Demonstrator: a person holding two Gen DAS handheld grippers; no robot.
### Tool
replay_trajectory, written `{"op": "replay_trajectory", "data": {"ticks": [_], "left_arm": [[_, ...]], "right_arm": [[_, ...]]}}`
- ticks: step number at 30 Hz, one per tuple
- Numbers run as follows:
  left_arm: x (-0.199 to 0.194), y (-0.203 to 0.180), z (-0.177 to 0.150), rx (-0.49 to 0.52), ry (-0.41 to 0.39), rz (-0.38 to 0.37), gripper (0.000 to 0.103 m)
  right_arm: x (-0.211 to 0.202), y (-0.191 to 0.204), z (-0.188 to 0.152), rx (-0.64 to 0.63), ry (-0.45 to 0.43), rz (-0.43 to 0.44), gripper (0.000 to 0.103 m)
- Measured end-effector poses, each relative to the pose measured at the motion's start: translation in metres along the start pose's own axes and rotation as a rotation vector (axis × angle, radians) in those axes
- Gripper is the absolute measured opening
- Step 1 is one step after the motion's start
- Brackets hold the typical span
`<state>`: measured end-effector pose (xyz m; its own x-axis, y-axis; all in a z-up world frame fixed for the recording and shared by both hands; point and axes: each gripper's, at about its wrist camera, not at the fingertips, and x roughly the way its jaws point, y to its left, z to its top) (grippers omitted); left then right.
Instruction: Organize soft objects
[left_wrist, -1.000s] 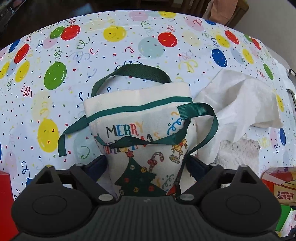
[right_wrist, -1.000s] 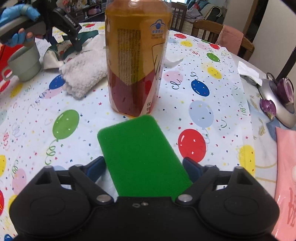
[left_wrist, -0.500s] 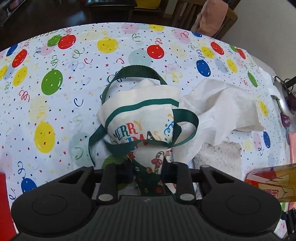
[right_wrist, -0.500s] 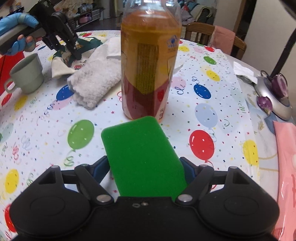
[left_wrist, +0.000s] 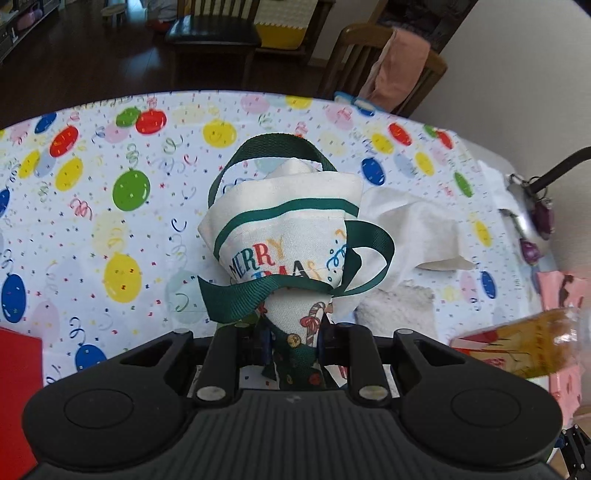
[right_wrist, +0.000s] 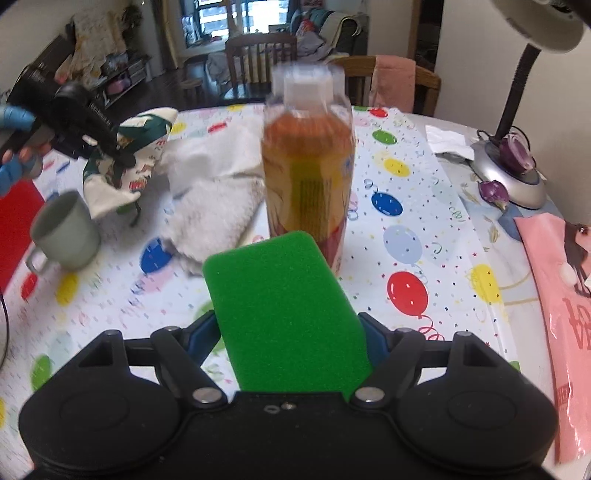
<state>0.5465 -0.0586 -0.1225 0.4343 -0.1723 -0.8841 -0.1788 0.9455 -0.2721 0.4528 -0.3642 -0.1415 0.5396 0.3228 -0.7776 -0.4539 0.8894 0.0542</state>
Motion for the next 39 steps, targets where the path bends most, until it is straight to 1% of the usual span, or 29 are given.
{"op": "replay_trajectory", "data": {"ticks": [6, 10, 18, 28, 35, 39], "left_arm": [[-0.041, 0.001, -0.003, 0.011, -0.051, -0.056, 0.021], [-0.071, 0.005, -0.009, 0.021, -0.070, -0.084, 0.021], [-0.129, 0.029, -0.032, 0.057, -0.091, -0.116, 0.021], [-0.205, 0.080, -0.060, 0.072, -0.143, -0.126, 0.021], [-0.251, 0.126, -0.075, 0.075, -0.175, -0.115, 0.021], [-0.270, 0.158, -0.081, 0.064, -0.183, -0.106, 0.021]], "right_arm": [[-0.025, 0.019, 0.011, 0.023, -0.036, 0.021, 0.078], [-0.041, 0.034, 0.017, 0.034, -0.058, 0.049, 0.079], [-0.071, 0.076, 0.035, 0.006, -0.096, 0.101, 0.079], [-0.094, 0.139, 0.053, -0.058, -0.144, 0.178, 0.079], [-0.097, 0.192, 0.067, -0.115, -0.158, 0.221, 0.079], [-0.095, 0.225, 0.074, -0.151, -0.162, 0.244, 0.079]]}}
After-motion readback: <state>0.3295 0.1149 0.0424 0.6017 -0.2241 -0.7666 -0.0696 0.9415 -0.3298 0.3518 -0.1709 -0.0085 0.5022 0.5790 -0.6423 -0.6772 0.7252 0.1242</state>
